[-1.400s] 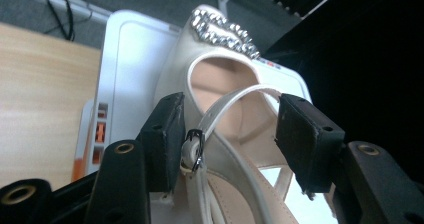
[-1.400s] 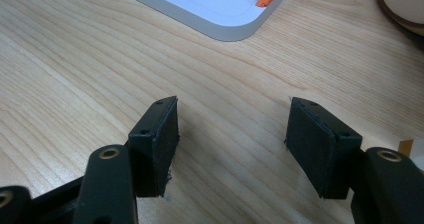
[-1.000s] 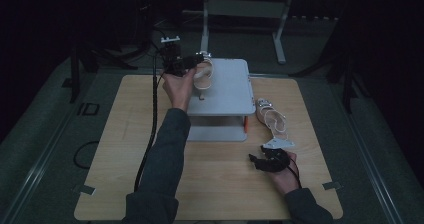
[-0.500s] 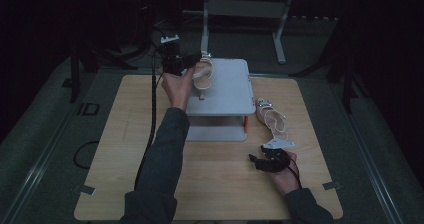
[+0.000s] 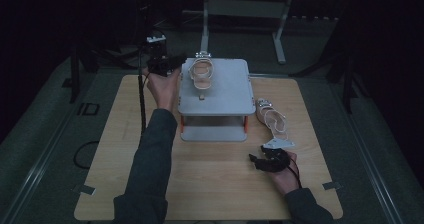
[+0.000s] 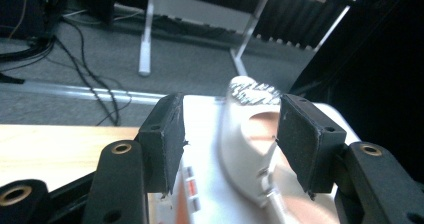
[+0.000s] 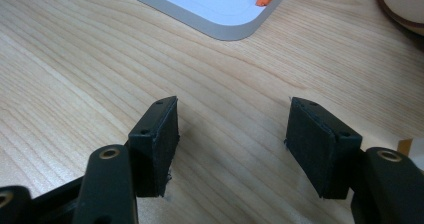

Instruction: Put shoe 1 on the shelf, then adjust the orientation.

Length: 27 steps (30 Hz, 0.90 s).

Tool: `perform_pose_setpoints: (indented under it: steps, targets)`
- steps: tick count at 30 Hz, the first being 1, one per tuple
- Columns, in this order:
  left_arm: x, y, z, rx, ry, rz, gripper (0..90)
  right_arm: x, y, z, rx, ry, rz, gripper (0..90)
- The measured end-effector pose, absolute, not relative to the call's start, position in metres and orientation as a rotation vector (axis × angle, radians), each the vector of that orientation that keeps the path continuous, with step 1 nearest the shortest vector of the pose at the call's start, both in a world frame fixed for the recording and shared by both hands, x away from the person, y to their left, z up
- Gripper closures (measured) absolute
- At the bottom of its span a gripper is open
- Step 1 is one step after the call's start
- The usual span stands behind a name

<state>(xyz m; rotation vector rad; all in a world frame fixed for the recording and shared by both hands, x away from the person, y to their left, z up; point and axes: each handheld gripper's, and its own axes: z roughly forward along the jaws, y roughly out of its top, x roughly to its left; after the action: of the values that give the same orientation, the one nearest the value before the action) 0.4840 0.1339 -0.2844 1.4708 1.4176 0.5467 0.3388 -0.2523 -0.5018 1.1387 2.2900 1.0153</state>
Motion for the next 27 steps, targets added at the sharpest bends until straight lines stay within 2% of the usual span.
perform_pose_setpoints:
  steps: [2,11,18,27]
  targets:
    - [0.481,0.14,-0.285,1.494,1.415,0.578,44.8,0.339,-0.252,-0.502,1.138,2.293,1.015,37.7]
    - [0.477,0.171,-0.305,1.488,1.475,0.558,44.9,0.342,-0.256,-0.494,1.149,2.278,1.035,40.7]
    - [0.475,0.182,-0.333,1.512,1.513,0.554,44.7,0.353,-0.255,-0.474,1.114,2.277,1.061,51.0]
    - [0.469,0.191,-0.368,1.556,1.565,0.561,44.8,0.368,-0.248,-0.443,1.055,2.247,1.077,57.0]
